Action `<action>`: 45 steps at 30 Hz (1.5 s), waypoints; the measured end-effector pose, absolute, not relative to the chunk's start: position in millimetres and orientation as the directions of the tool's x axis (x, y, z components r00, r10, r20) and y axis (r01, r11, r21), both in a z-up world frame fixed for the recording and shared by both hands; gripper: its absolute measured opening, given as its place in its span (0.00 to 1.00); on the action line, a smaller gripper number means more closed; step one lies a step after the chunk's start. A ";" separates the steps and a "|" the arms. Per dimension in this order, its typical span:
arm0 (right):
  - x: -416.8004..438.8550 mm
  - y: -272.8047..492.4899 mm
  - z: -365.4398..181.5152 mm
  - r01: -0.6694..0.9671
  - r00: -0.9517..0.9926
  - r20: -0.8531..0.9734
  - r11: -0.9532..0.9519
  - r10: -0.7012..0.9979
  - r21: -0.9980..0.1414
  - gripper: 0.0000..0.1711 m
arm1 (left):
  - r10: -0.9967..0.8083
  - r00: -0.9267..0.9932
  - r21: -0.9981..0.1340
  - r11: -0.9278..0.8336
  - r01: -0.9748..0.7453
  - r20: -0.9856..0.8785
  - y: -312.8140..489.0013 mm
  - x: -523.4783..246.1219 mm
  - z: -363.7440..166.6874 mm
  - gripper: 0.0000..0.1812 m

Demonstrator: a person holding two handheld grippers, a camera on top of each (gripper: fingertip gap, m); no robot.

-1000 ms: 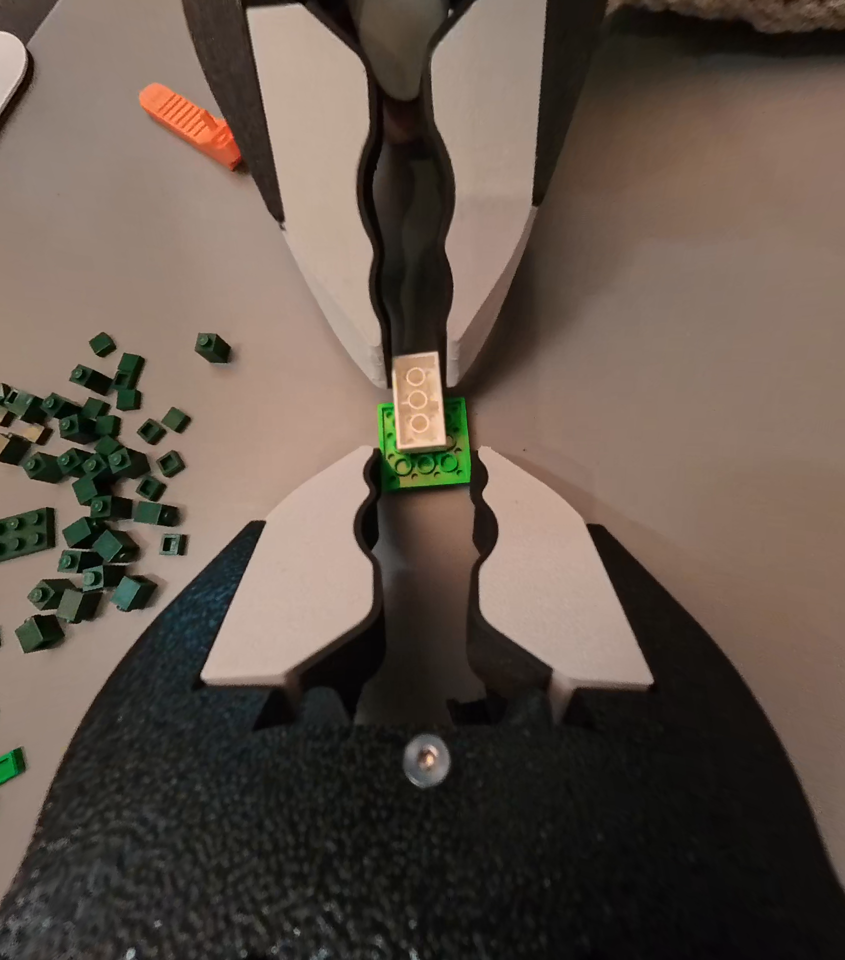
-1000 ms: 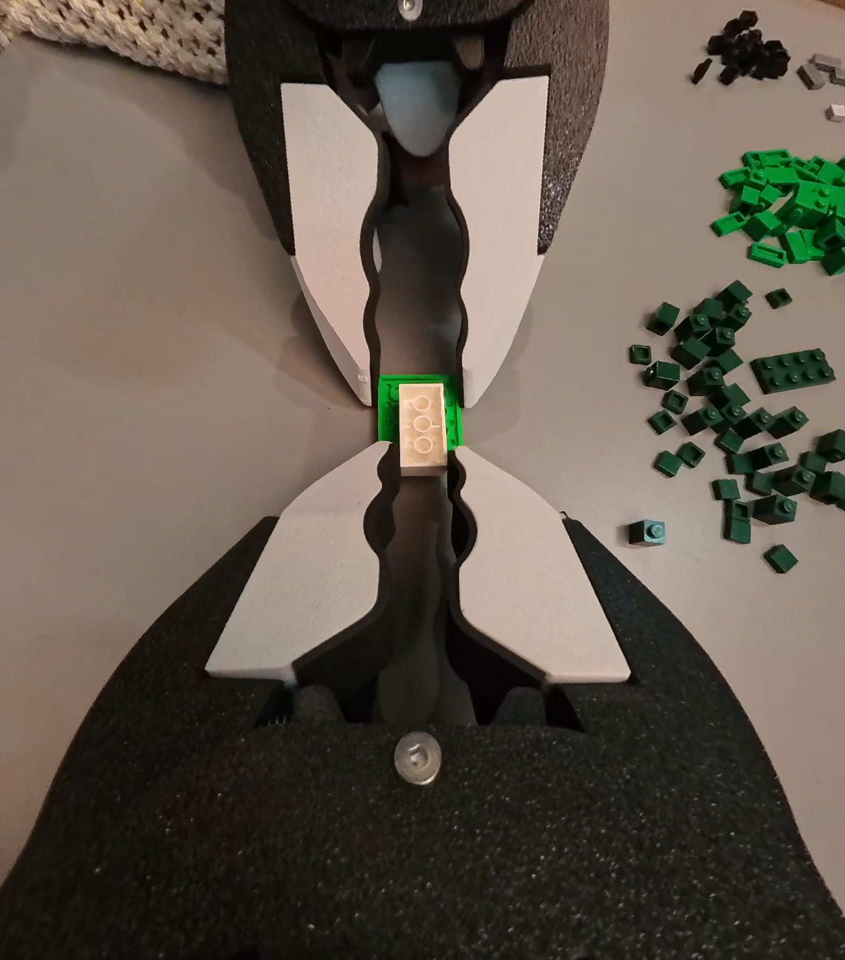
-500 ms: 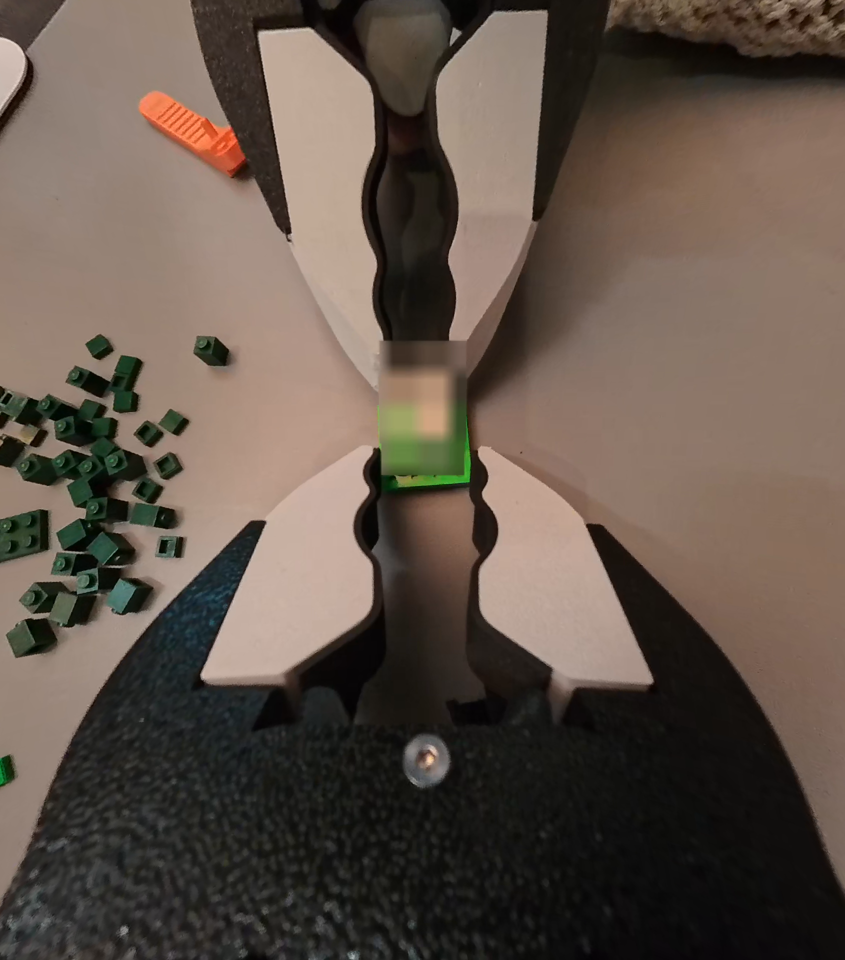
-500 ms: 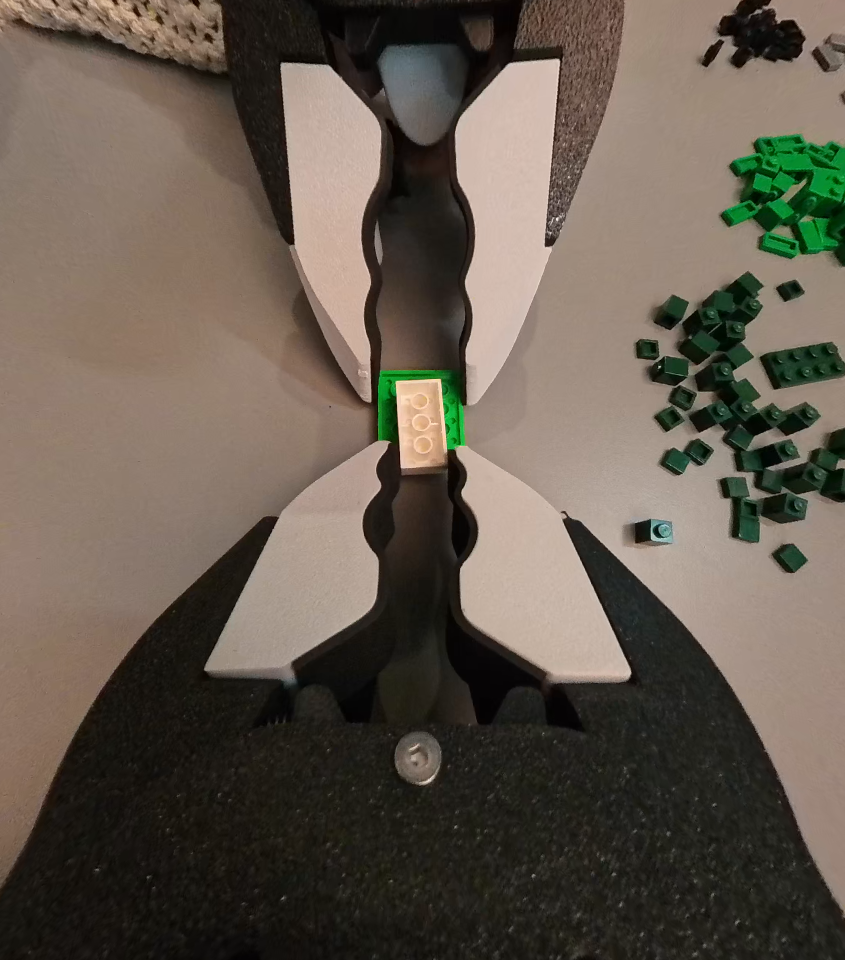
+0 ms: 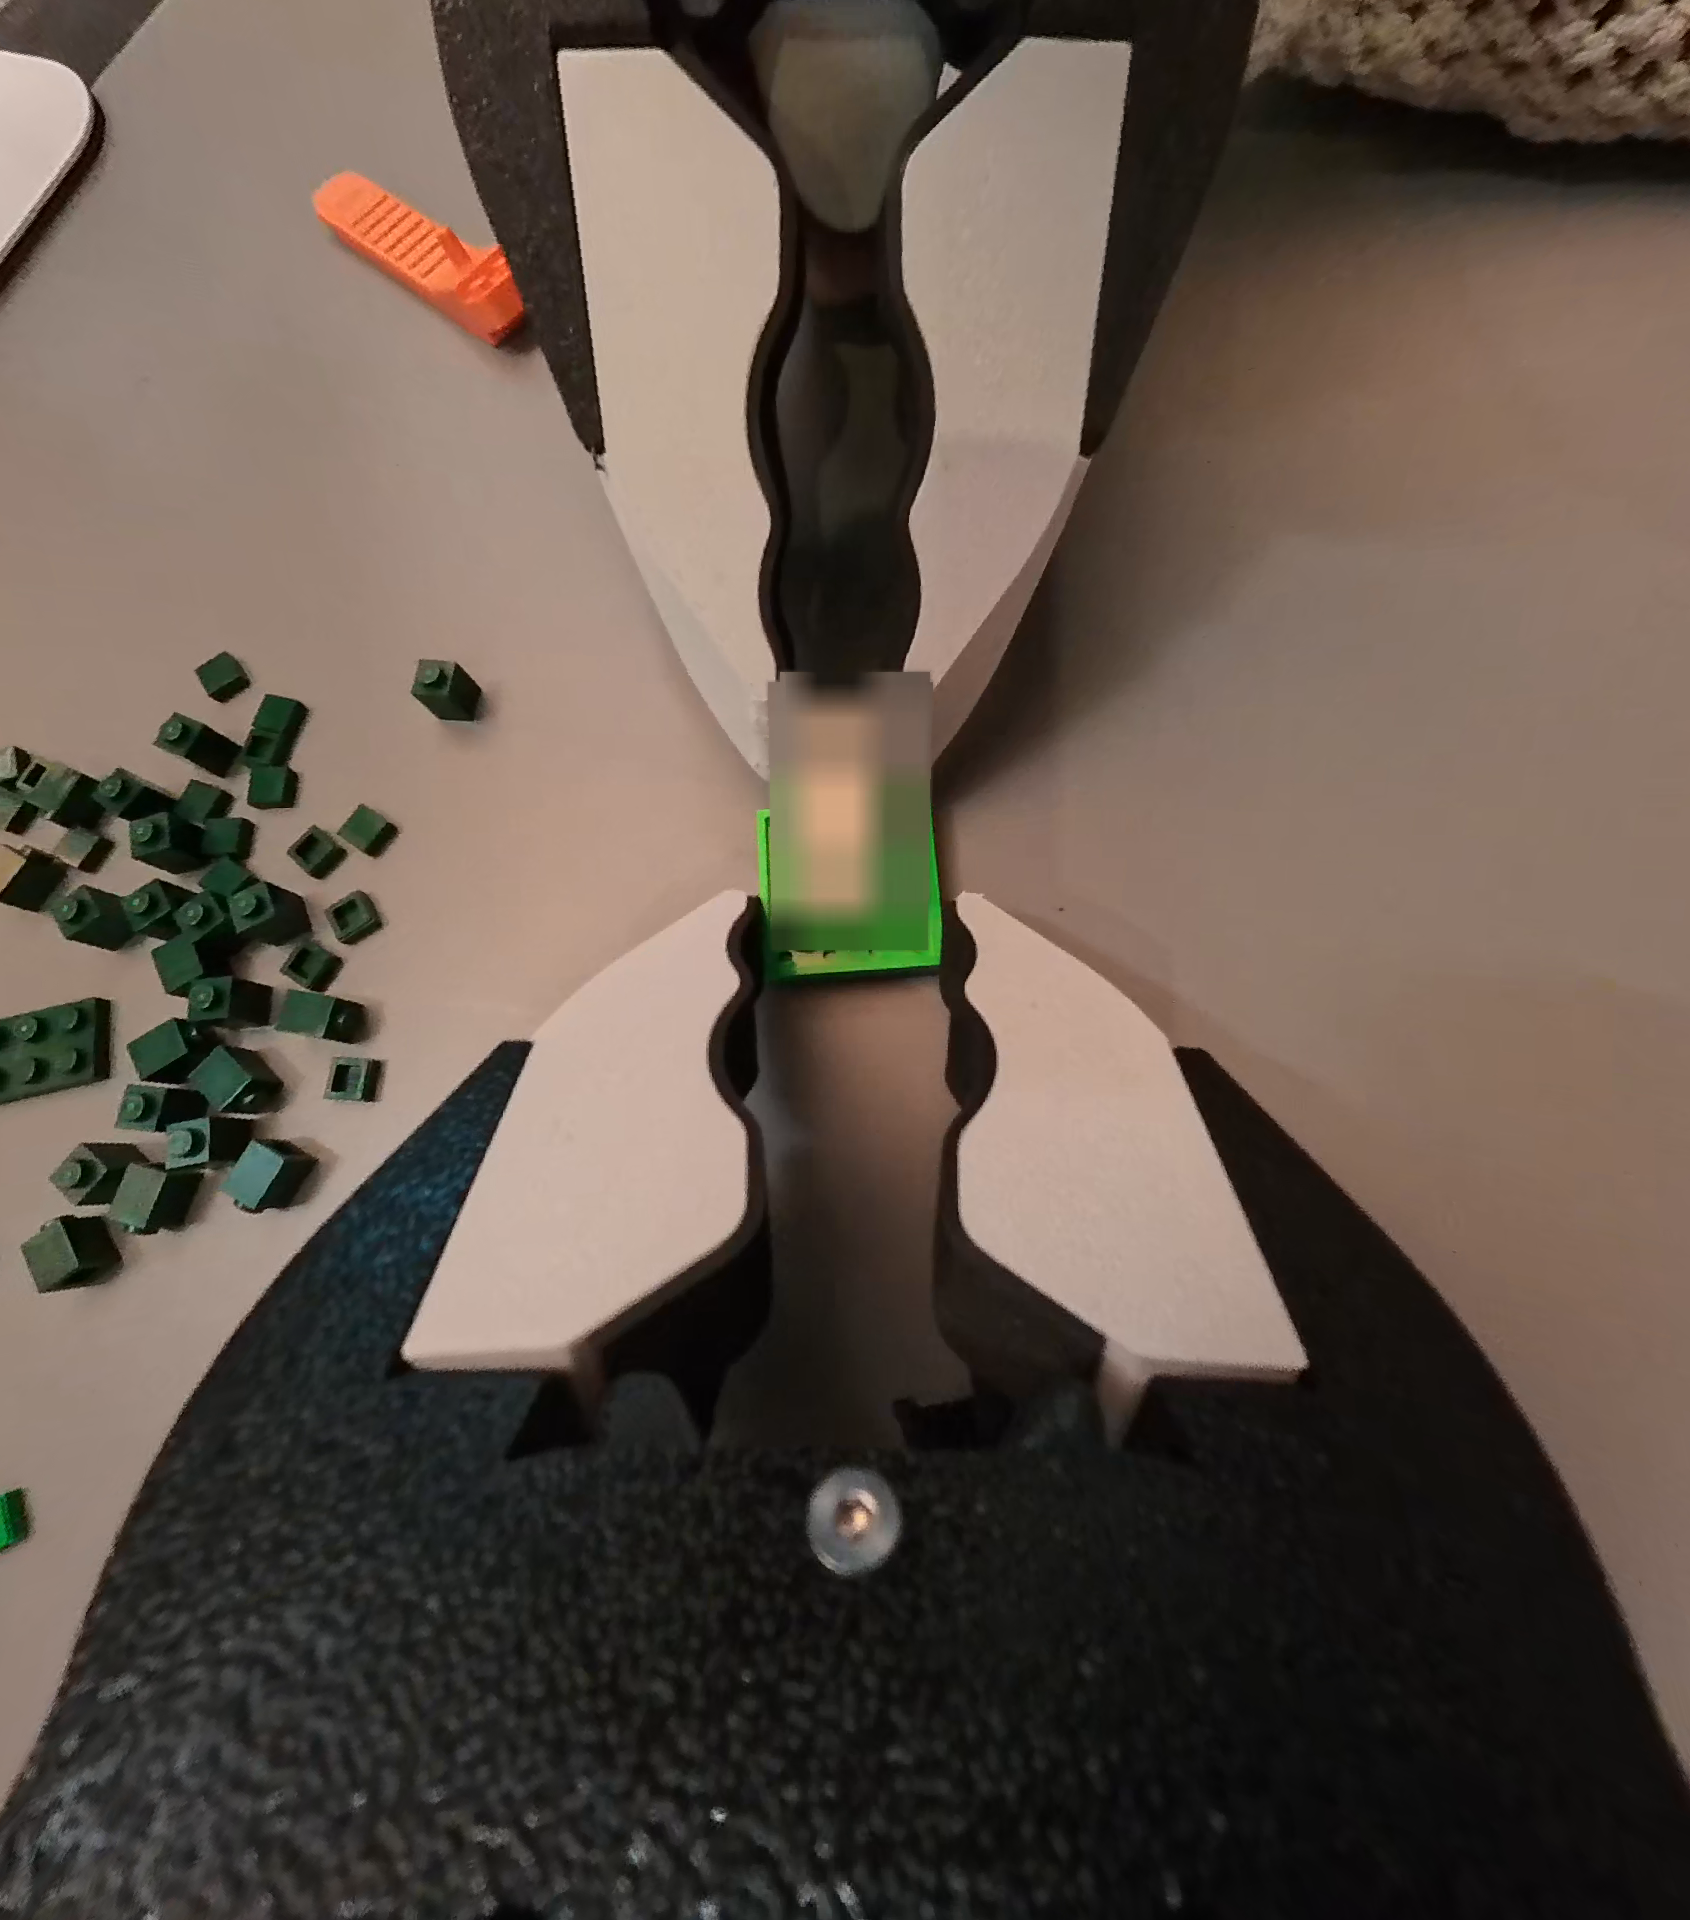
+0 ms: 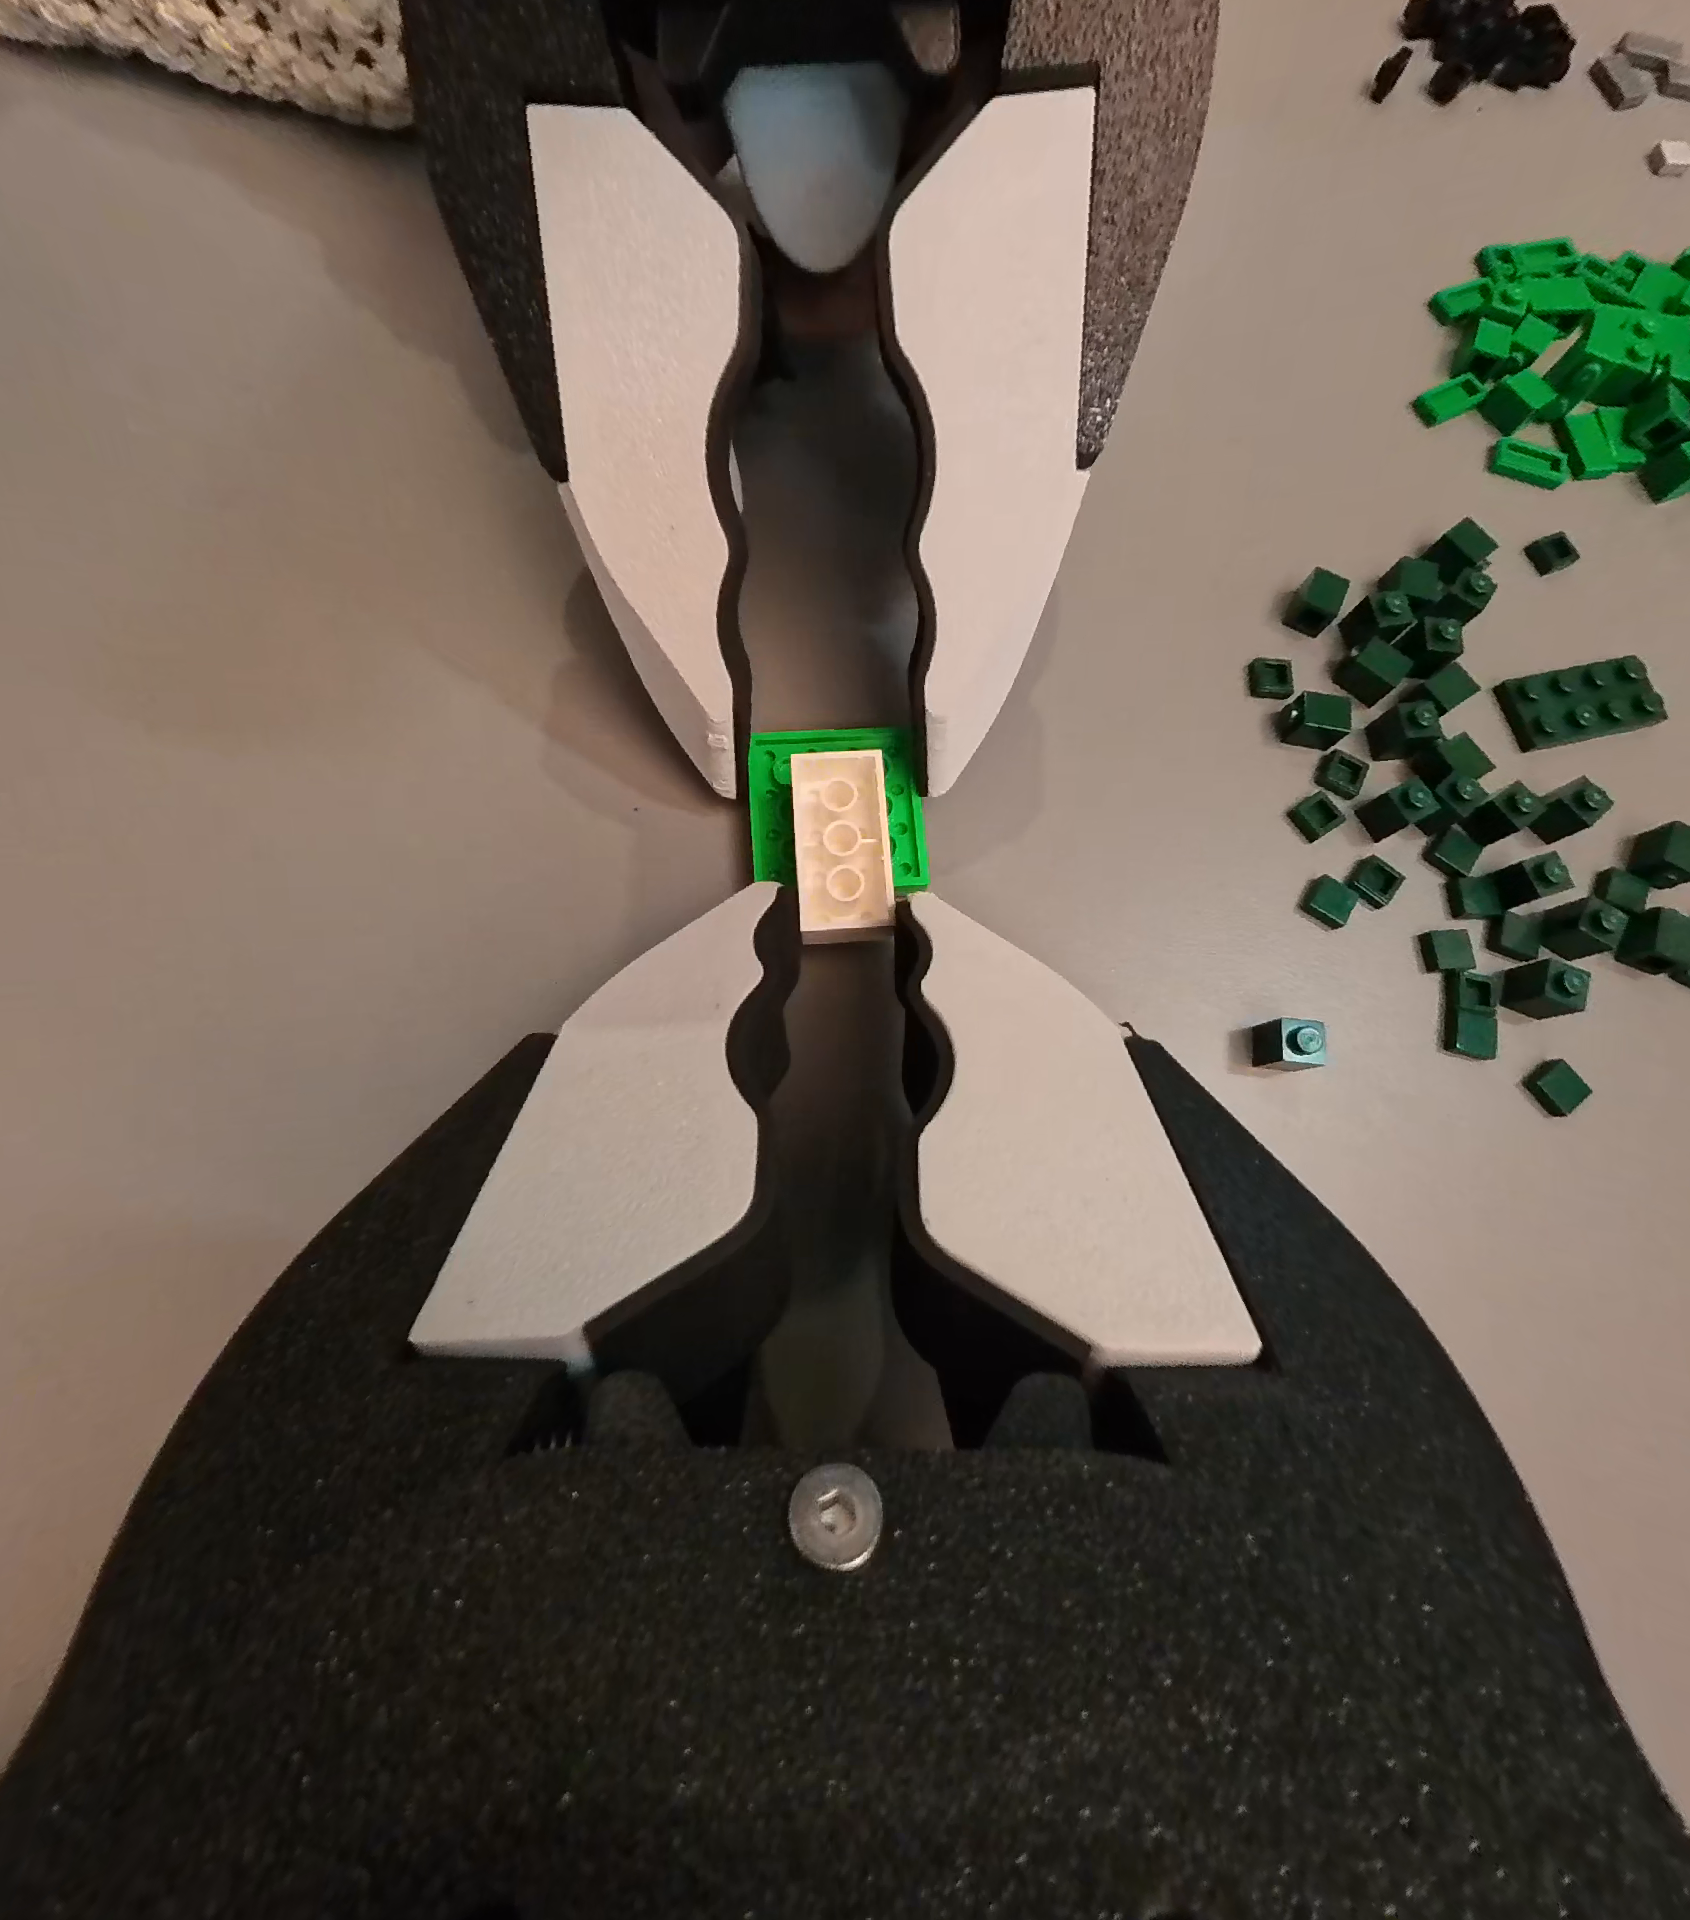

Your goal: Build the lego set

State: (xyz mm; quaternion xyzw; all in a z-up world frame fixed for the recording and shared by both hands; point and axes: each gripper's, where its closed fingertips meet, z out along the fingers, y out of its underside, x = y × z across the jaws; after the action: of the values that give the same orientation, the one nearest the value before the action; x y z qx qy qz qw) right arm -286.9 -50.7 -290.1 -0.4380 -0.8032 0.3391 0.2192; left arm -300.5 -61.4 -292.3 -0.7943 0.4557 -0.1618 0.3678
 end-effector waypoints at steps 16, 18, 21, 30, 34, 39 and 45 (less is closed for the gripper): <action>-287.0 -51.1 -289.2 0.557 -0.518 0.056 0.387 0.853 -0.735 0.12 | -0.840 0.538 -0.734 -0.319 -0.599 -0.074 -60.0 -301.9 -292.2 0.18; -286.9 -51.0 -288.3 0.555 -0.518 0.057 0.386 0.853 -0.737 0.14 | -0.839 0.539 -0.734 -0.318 -0.600 -0.077 -59.6 -302.4 -291.9 0.18; -285.9 -48.8 -284.2 0.547 -0.512 0.070 0.388 0.856 -0.742 0.18 | -0.834 0.546 -0.734 -0.320 -0.599 -0.082 -58.6 -304.1 -291.3 0.18; -281.8 -39.5 -258.4 0.485 -0.337 0.179 0.333 0.924 -0.808 0.33 | -0.820 0.565 -0.742 -0.323 -0.588 -0.091 -55.5 -308.0 -285.0 0.17; -272.5 -45.6 -247.6 0.464 -0.246 0.335 0.414 0.910 -0.784 0.33 | -0.810 0.585 -0.767 -0.353 -0.536 -0.035 -49.6 -311.8 -277.2 0.18; -263.8 -51.8 -229.3 0.448 -0.140 0.551 0.549 0.823 -0.706 0.34 | -0.812 0.584 -0.779 -0.353 -0.519 -0.020 -48.0 -313.0 -254.8 0.18; -269.4 -63.8 -189.7 0.413 -0.091 0.779 0.735 0.620 -0.537 0.35 | -0.825 0.566 -0.786 -0.338 -0.518 -0.018 -52.3 -302.9 -217.9 0.18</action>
State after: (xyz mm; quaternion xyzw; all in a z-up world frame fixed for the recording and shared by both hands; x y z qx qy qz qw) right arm -269.4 -63.8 -189.7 -0.3525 -0.7330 0.0900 0.5748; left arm -302.9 -52.3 -217.9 -0.7940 0.4227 -0.1963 0.3903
